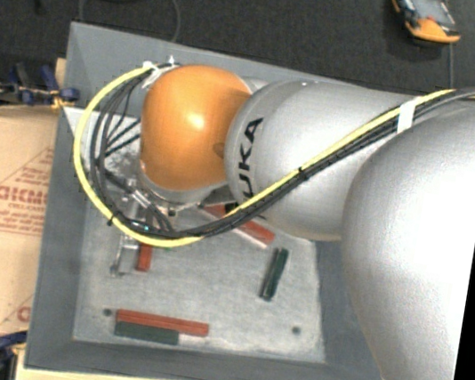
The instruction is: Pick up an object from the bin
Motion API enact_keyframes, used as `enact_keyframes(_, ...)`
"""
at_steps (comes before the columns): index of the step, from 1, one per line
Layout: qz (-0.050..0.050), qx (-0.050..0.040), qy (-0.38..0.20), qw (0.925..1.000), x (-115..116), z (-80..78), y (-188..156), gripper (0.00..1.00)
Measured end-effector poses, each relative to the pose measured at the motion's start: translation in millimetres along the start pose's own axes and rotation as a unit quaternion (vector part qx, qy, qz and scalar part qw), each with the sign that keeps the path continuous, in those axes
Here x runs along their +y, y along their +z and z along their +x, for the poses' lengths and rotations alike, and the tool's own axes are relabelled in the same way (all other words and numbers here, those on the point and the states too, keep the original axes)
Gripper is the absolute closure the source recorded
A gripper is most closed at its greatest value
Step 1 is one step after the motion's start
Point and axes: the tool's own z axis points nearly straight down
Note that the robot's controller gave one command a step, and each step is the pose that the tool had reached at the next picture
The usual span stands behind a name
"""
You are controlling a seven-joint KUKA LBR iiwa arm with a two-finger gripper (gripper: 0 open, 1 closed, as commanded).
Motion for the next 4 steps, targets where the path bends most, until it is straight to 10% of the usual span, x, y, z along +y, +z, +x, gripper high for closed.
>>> enact_keyframes(1,-0.001,-0.0037,0.003,1.0000,-1.1,-2.2,-4.5,1.00)
enact_keyframes(2,0.001,-0.0016,0.028,0.9996,-49.3,59.0,-22.4,1.00)
enact_keyframes(3,-0.001,-0.0030,0.027,0.9996,-46.6,56.7,-21.6,0.00)
enact_keyframes(4,0.000,0.0004,0.026,0.9997,-63.8,60.1,101.4,0.00)
